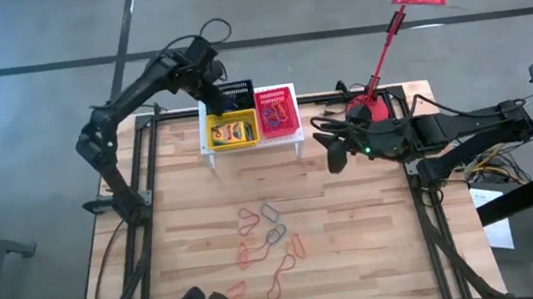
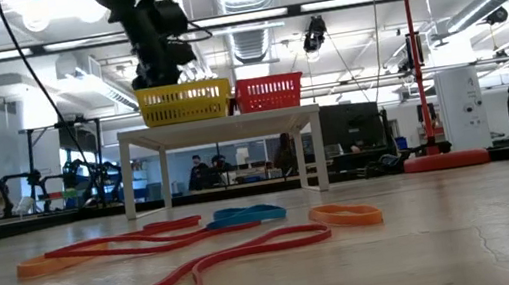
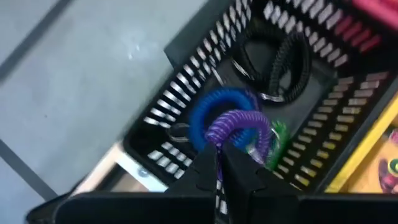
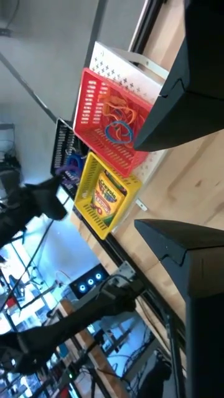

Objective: Pick & Place Office Desk Supplies
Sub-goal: Put the purple spring keychain into the black basket on the shelf, then put the orange rubber band into the red basket on the shelf

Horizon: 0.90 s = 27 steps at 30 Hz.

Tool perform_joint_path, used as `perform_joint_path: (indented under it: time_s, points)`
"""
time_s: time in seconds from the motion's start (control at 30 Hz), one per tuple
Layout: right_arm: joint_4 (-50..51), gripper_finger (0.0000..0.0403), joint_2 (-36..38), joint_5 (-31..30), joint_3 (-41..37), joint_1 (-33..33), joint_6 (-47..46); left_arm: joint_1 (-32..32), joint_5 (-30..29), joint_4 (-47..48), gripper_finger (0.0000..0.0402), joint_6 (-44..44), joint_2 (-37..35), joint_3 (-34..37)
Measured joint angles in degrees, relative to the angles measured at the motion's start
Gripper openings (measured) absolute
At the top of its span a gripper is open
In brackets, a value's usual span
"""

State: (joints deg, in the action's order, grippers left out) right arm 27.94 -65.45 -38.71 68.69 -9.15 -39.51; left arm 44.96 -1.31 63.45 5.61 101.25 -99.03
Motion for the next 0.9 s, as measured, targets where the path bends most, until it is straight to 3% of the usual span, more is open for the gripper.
perform_joint_path:
  time_s: [0.23,0.67,0.9]
  points:
    - [0.0,0.0182,0.0,-0.5,0.0,0.0,0.0,-0.9,0.0,-0.2,0.0022,0.0,0.0,2.3]
    - [0.1,0.0182,0.0,-0.1,-0.2,0.0,0.2,-1.1,0.1,-0.7,0.0152,-2.4,-1.7,2.3]
    - [0.2,0.0182,0.0,0.1,-2.1,0.0,2.9,-4.2,2.2,-0.3,0.0149,-12.8,-10.1,2.3]
